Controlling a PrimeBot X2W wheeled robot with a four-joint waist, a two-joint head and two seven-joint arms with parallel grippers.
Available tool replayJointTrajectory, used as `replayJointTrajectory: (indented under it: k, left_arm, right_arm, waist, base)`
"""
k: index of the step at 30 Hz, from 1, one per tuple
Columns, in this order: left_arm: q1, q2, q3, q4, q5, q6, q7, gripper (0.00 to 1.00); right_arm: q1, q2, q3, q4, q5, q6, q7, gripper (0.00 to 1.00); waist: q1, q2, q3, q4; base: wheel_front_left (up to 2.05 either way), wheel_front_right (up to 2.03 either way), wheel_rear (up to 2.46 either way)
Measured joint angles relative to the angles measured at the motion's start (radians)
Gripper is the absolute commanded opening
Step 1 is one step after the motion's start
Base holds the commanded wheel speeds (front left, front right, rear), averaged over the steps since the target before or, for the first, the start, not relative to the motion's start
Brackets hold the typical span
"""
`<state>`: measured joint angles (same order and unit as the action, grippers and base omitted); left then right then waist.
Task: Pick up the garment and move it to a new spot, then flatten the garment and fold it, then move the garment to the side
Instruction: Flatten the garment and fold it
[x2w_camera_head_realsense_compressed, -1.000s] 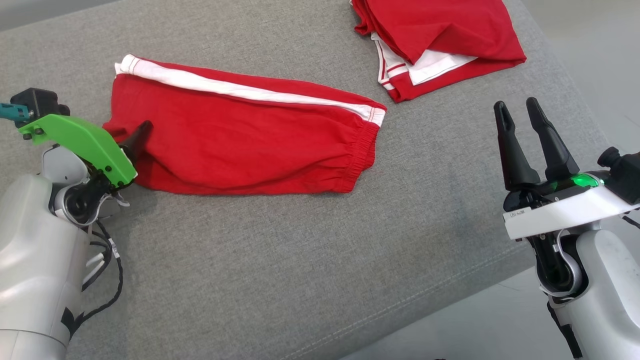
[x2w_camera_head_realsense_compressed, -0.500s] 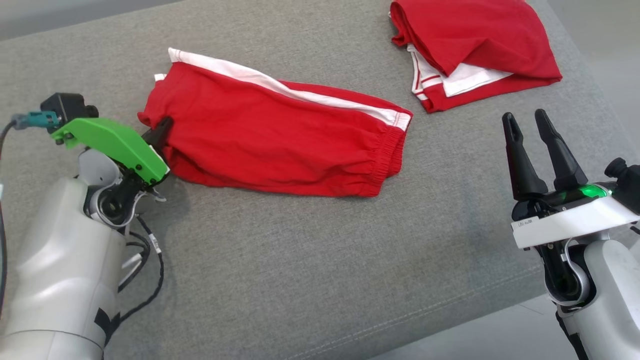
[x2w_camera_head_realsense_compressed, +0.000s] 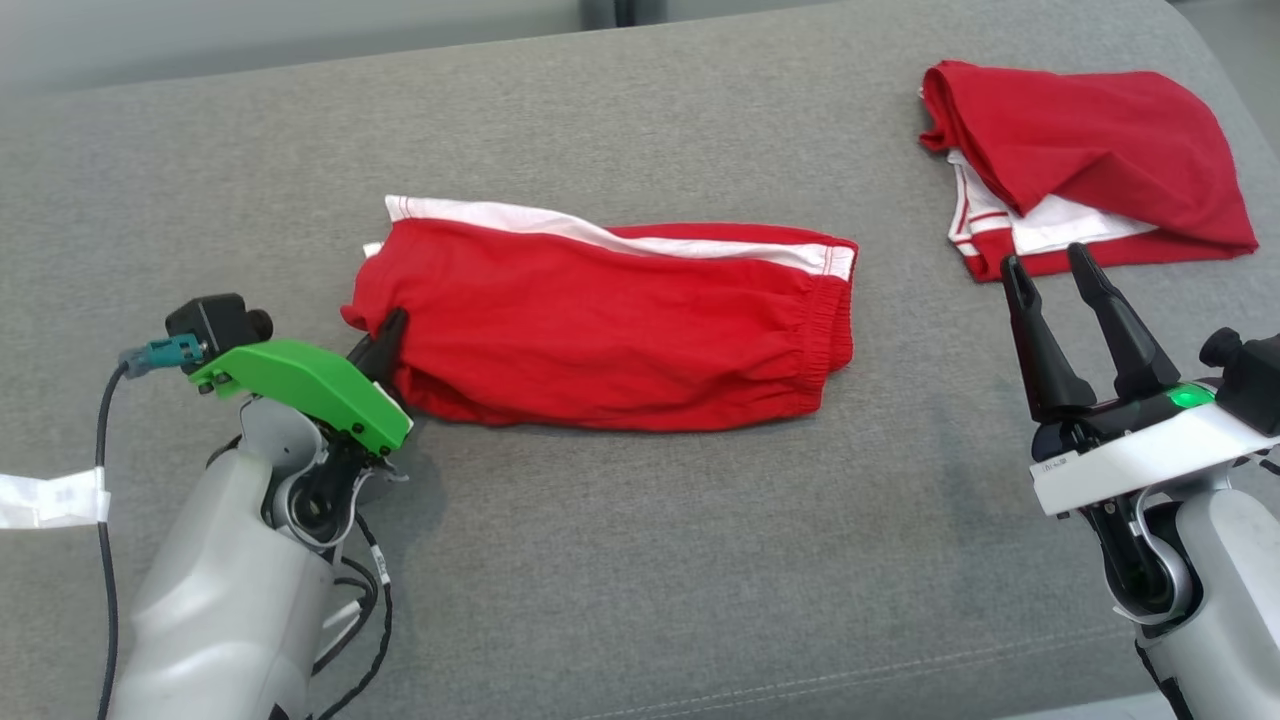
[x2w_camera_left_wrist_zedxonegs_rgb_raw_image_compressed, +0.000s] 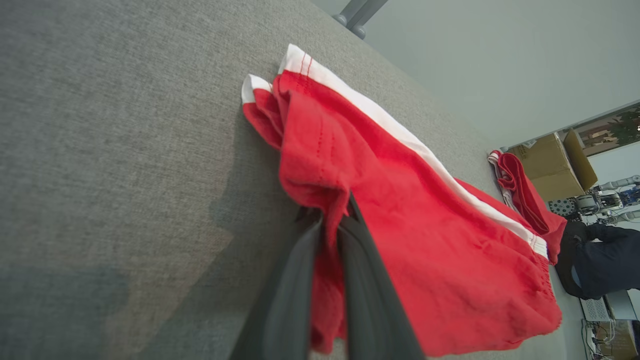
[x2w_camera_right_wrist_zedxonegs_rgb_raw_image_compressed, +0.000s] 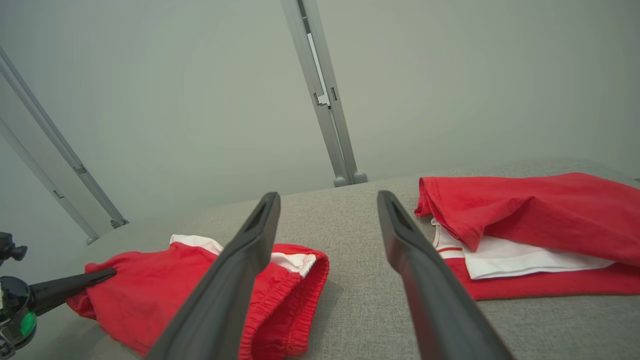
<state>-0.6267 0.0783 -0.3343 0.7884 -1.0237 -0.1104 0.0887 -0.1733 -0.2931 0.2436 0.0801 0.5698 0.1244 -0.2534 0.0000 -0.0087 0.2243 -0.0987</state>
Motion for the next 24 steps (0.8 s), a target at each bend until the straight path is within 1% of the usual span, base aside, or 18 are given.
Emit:
replayJointTrajectory:
  k: [4,8,12,16,19,20,21,22,23,24]
  left_arm:
    - [0.042,-0.018,-0.004,-0.029,0.0,-0.001,-0.039,0.0]
    - [0.092,-0.04,-0.032,-0.052,0.0,-0.001,-0.055,0.0]
    - [0.139,-0.042,-0.067,-0.059,0.011,-0.001,-0.065,0.0]
    - [0.187,-0.037,-0.067,-0.078,0.035,0.001,-0.104,0.0]
    - [0.212,-0.035,-0.071,-0.093,0.036,0.001,-0.109,0.0]
    - [0.219,-0.035,-0.074,-0.096,0.036,0.001,-0.111,0.13]
    - [0.224,-0.035,-0.077,-0.099,0.036,0.002,-0.116,0.38]
    - [0.229,-0.035,-0.08,-0.105,0.036,0.002,-0.117,0.72]
    - [0.233,-0.035,-0.082,-0.112,0.036,0.002,-0.119,0.96]
    - [0.236,-0.035,-0.085,-0.118,0.037,0.002,-0.123,1.0]
  right_arm:
    - [0.01,-0.015,0.0,0.011,0.0,0.0,0.0,1.0]
    - [0.04,-0.027,-0.016,0.023,0.002,0.0,0.0,1.0]
    - [0.072,-0.037,-0.035,0.027,0.002,0.0,0.0,1.0]
    - [0.081,-0.037,-0.015,0.027,0.002,0.0,0.007,1.0]
    - [0.081,-0.03,-0.012,0.026,0.003,0.0,0.009,1.0]
    - [0.083,-0.031,-0.012,0.026,0.004,0.0,0.009,1.0]
    - [0.084,-0.031,-0.012,0.026,0.004,0.0,0.009,1.0]
    - [0.085,-0.03,-0.011,0.026,0.005,0.0,0.011,1.0]
    - [0.085,-0.03,-0.009,0.026,0.005,0.0,0.014,1.0]
    - [0.086,-0.03,-0.008,0.026,0.005,0.0,0.014,1.0]
  waist:
    - [0.0,0.0,-0.027,0.052]
    - [0.0,0.0,-0.051,0.105]
    - [0.0,0.0,-0.073,0.16]
    - [0.0,0.0,-0.093,0.208]
    - [0.0,0.0,-0.108,0.232]
    - [0.0,0.0,-0.113,0.237]
    - [0.0,0.0,-0.117,0.242]
    - [0.0,0.0,-0.121,0.245]
    - [0.0,0.0,-0.124,0.248]
    - [0.0,0.0,-0.126,0.249]
  base:
    - [0.0,0.0,0.0]
    - [0.0,0.0,0.0]
    - [0.0,0.0,0.0]
    - [0.0,0.0,0.0]
    - [0.0,0.0,0.0]
    - [0.0,0.0,0.0]
    - [0.0,0.0,0.0]
    - [0.0,0.0,0.0]
    - [0.0,0.0,0.0]
    - [0.0,0.0,0.0]
